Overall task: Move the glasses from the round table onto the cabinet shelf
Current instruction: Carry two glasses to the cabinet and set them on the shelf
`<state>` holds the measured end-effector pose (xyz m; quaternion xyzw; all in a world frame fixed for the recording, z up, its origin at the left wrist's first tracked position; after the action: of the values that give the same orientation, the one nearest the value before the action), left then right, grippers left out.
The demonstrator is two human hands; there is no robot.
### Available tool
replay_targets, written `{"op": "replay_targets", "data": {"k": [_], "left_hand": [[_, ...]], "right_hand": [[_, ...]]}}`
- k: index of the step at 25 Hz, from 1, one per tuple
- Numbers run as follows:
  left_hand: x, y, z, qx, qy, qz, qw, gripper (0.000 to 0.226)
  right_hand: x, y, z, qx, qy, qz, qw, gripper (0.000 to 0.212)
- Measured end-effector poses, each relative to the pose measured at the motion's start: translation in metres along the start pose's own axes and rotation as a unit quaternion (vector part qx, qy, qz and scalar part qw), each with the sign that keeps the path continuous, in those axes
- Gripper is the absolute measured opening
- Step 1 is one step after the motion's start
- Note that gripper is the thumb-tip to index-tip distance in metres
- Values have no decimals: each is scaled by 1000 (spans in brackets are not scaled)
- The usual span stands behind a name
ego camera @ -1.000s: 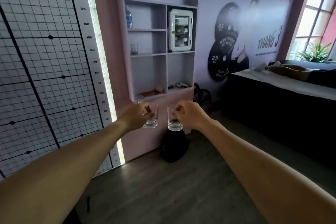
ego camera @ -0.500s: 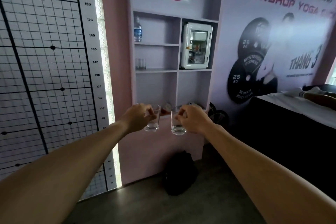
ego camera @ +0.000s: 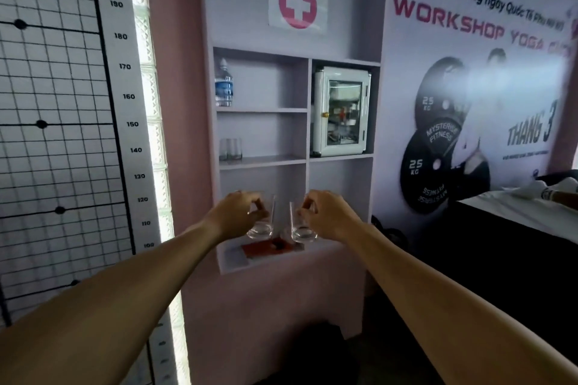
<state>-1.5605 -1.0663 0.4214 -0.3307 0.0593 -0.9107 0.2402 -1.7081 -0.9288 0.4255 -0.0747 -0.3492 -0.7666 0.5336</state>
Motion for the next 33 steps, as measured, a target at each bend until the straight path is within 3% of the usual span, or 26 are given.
{"op": "replay_targets", "data": {"k": [9,20,27,33], "left_hand": [[129,65,-26,2,-28,29,999,15],[256,138,-60,57,-110,113,986,14],[290,187,-73,72,-166,204,962,12],[302,233,-78,87,-173,239,952,9]], "right_hand": [[159,-23,-45,26,-1,35,999,22],[338,-69,-93,45,11,163,986,21],[410,-68,-136,75,20,198,977,17],[447,-61,-173,83,40,213,973,11]]}}
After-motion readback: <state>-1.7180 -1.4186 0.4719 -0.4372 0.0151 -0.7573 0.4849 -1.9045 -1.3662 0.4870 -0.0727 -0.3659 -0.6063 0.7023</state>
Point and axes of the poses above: each hand's wrist, its own x-axis towards the middle knuckle, its own z-axis out of the back of the hand, y = z × x, the point moved 5 cm from there along x, towards the middle knuckle, and after that the axes turned 6 degrees about -y, right-handed, at the moved point
